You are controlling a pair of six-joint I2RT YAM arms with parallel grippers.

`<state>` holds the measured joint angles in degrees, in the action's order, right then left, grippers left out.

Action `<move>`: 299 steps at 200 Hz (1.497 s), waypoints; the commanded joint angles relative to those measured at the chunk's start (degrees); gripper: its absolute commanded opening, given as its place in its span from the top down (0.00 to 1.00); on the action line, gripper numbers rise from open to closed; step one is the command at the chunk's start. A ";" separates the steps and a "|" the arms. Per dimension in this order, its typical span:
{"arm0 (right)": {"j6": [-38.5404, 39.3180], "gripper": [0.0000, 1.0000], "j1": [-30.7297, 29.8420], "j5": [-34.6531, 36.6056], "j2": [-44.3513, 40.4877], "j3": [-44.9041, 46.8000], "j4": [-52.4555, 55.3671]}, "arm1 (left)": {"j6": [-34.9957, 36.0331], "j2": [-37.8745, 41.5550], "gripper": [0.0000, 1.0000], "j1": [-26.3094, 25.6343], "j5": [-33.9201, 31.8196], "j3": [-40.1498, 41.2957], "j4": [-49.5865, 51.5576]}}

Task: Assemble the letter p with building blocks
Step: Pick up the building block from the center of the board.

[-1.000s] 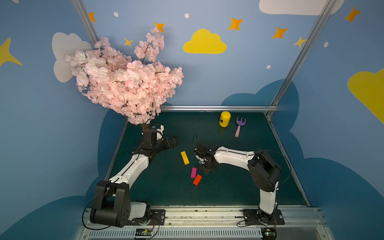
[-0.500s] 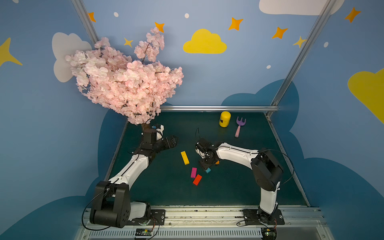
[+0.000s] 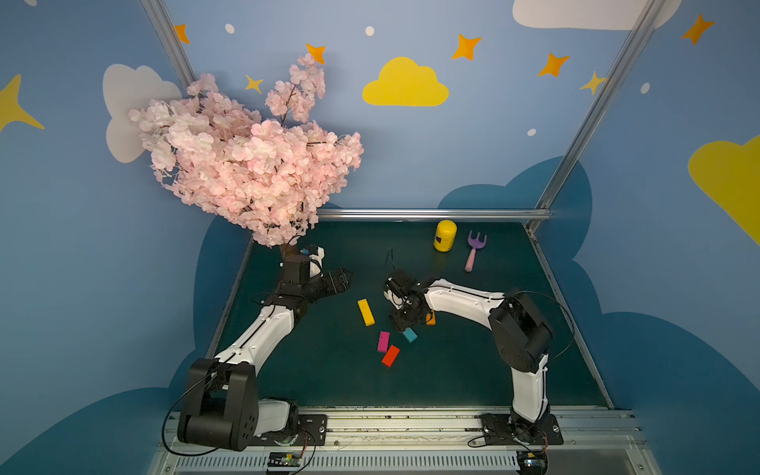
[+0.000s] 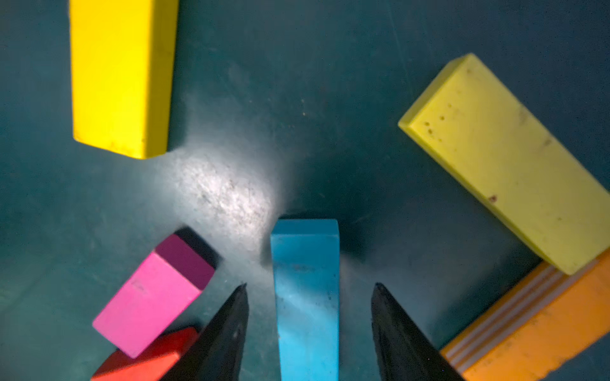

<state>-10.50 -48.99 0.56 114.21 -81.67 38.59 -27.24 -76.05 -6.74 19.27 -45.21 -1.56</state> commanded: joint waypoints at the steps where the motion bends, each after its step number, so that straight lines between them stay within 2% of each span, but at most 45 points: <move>1: -0.88 0.41 0.54 -1.02 1.40 -1.65 -0.36 | 0.71 0.00 0.00 0.27 -0.16 0.63 -0.47; 75: -0.82 0.45 1.42 -2.00 2.99 -1.66 -0.77 | 0.90 0.02 0.00 0.33 -0.28 0.74 -0.37; 132: 0.41 0.62 1.16 -2.58 4.07 -2.71 -0.47 | 0.97 0.54 0.00 0.40 -0.64 0.74 0.02; 154: 0.96 0.72 1.00 -2.25 4.26 -2.97 -0.09 | 1.12 0.62 0.00 0.48 -0.60 0.79 0.00; 186: 2.17 0.78 0.85 -2.01 3.58 -2.71 0.17 | 1.03 0.64 0.00 0.48 -0.51 0.67 0.03; 205: 5.37 0.80 0.83 -2.31 1.94 -2.23 0.50 | 1.03 0.73 0.00 0.50 -0.46 0.68 0.06; 253: 19.16 0.80 1.45 -6.36 -2.31 -0.70 6.01 | 0.76 0.87 0.00 0.50 -0.12 0.75 -0.15; 299: 25.93 0.80 2.13 -8.24 -5.70 3.12 6.67 | 0.79 1.34 0.00 0.45 -0.19 1.03 -0.46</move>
<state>9.43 -47.27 -5.30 110.80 -79.99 42.63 -27.22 -76.01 -6.48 19.03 -45.04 -1.58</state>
